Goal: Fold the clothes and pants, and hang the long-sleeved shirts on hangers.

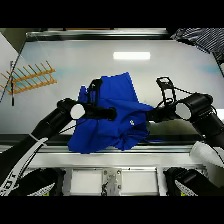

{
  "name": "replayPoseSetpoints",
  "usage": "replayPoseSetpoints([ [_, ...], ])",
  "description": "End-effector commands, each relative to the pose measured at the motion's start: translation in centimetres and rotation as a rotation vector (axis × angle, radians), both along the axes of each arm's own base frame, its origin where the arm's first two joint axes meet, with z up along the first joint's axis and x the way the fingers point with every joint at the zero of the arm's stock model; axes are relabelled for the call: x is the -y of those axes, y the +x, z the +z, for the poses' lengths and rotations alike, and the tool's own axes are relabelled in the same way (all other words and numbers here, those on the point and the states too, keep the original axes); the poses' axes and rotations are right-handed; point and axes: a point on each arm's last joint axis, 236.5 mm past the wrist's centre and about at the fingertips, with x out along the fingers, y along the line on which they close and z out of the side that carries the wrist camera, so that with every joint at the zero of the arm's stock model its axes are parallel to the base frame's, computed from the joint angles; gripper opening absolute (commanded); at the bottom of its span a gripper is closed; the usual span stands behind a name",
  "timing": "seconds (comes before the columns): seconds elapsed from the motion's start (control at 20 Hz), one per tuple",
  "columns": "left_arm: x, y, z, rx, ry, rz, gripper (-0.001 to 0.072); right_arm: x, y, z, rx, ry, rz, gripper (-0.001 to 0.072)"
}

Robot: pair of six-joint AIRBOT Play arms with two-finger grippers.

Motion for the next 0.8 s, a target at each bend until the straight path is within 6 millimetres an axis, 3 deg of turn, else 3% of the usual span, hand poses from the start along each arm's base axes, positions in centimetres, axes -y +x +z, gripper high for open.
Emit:
replayPoseSetpoints([
  [0.0,2.5,-2.2,-1.5,-0.024,0.099,-0.083,0.054,-0.6,-0.4,0.4,-0.006,0.034,-0.006,0.001],
  [0.15,3.6,-3.6,-3.6,0.003,0.241,-0.146,0.054,-0.6,-0.4,0.5,-0.007,0.039,-0.021,0.001],
  [0.35,0.7,-3.1,-6.4,0.057,0.488,-0.084,0.0541,-0.6,-0.4,0.7,0.0,0.042,-0.02,0.001],
  [0.6,-1.4,-3.6,-8.7,0.007,0.615,-0.089,0.054,-0.6,-0.4,0.7,0.0,0.042,-0.02,0.001],
  [0.75,-3.9,-3.7,-9.3,-0.01,0.732,-0.089,0.0539,-0.5,-0.4,0.7,0.0,0.042,-0.02,0.001],
])
